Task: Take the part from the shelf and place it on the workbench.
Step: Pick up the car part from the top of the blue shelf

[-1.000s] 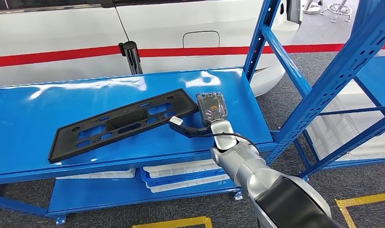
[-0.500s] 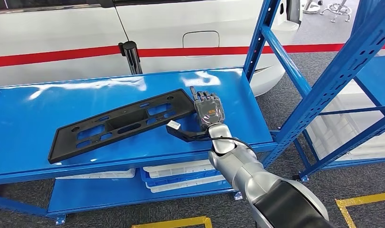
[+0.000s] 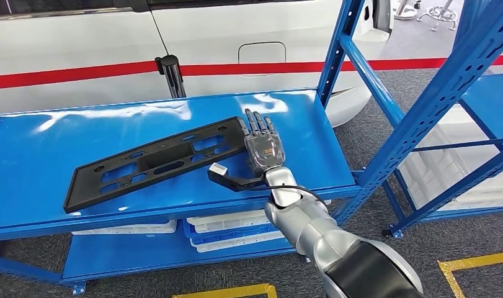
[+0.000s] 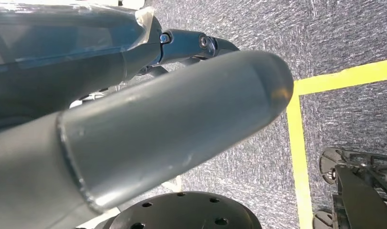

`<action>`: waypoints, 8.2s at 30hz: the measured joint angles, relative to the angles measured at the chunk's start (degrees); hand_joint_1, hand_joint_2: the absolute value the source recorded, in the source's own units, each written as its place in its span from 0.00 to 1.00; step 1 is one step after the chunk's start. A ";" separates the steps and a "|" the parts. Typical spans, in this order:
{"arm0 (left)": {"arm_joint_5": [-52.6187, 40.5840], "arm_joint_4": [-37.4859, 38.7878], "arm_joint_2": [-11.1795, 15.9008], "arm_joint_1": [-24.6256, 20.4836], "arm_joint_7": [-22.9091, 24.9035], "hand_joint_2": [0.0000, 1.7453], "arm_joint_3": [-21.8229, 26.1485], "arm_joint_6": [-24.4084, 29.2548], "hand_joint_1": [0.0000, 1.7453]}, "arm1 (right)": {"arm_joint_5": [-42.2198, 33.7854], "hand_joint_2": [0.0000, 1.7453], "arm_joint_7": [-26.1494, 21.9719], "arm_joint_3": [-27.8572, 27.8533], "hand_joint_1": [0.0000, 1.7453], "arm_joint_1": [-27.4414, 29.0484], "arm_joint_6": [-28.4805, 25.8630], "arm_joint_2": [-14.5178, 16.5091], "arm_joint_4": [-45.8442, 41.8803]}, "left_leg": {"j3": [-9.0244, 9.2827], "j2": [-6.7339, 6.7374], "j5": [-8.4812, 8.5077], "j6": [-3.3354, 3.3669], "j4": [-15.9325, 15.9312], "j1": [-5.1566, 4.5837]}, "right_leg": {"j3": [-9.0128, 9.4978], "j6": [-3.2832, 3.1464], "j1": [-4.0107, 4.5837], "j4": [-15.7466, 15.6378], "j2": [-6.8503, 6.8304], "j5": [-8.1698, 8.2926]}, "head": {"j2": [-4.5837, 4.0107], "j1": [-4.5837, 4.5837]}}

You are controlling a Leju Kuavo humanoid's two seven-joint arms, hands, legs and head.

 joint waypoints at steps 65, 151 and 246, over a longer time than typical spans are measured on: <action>1.36 -0.04 1.59 -2.67 -0.04 0.00 1.93 1.00 0.00 | -18.55 1.00 -13.50 0.99 0.18 1.63 0.44 4.69 -3.78 | -1.13 -0.76 0.52 0.89 0.10 0.03 | -2.86 0.58 -0.64 1.24 -0.57 1.21 | 0.00 0.14; -0.98 -0.04 1.75 -1.89 -0.04 1.00 4.23 1.83 0.00 | -77.57 1.00 -35.36 -12.05 1.00 22.06 17.10 -9.81 -75.61 | -0.92 -0.58 0.41 -0.21 -0.16 -0.38 | -2.88 0.31 -0.75 1.26 -0.43 1.03 | 0.00 0.17; -2.66 0.01 4.67 -0.68 -0.05 1.00 7.98 5.74 0.00 | -77.17 1.00 -44.12 -10.17 1.00 42.21 14.96 -16.78 -79.56 | 6.20 -0.29 -4.40 -0.43 -1.28 0.15 | -3.71 0.76 -0.97 0.54 -0.71 4.05 | 0.00 0.08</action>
